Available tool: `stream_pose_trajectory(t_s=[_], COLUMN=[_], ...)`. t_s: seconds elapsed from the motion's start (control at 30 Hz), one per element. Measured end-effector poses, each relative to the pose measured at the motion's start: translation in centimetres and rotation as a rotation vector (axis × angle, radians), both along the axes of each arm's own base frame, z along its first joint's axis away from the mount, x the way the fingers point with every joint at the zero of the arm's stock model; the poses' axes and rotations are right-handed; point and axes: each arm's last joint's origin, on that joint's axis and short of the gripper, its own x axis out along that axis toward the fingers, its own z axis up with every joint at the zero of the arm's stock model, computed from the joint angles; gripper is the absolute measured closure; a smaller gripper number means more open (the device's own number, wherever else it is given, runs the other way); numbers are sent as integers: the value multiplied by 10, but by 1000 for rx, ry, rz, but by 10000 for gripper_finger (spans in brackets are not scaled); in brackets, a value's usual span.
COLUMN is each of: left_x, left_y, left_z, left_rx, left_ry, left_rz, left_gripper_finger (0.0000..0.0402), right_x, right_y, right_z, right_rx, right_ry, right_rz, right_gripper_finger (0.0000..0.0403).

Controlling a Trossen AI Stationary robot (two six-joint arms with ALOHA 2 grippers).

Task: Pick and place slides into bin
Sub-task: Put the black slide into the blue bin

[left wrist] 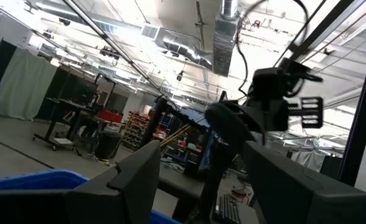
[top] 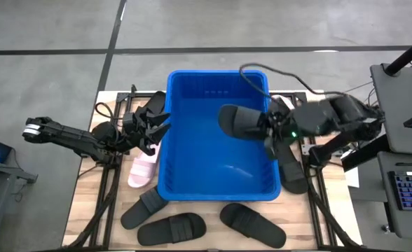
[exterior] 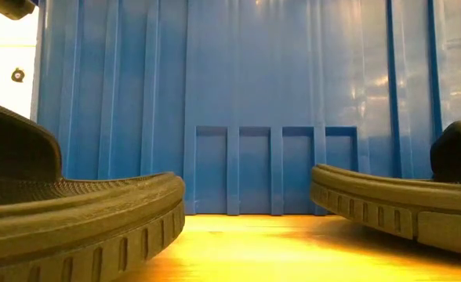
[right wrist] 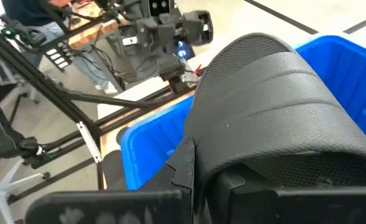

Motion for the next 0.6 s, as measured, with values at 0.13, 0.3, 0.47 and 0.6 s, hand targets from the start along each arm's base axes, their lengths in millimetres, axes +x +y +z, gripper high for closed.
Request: stream_pose_trajectory(t_s=[0.13, 0.3, 0.47, 0.6], left_x=[0, 0, 0, -1], left_y=[0, 0, 0, 0], left_z=[0, 0, 0, 1], left_rx=[0, 3, 37, 68], left_ry=[0, 1, 14, 22], left_rz=[0, 2, 21, 39], left_gripper_finger=[185, 185, 185, 185], right_x=[13, 33, 55, 73], right_y=[-22, -49, -76, -102], right_z=[-2, -9, -20, -36], right_rx=[-3, 1, 29, 48], right_ry=[10, 25, 48, 93], right_rz=[9, 27, 69, 96], right_gripper_finger=[392, 392, 392, 392])
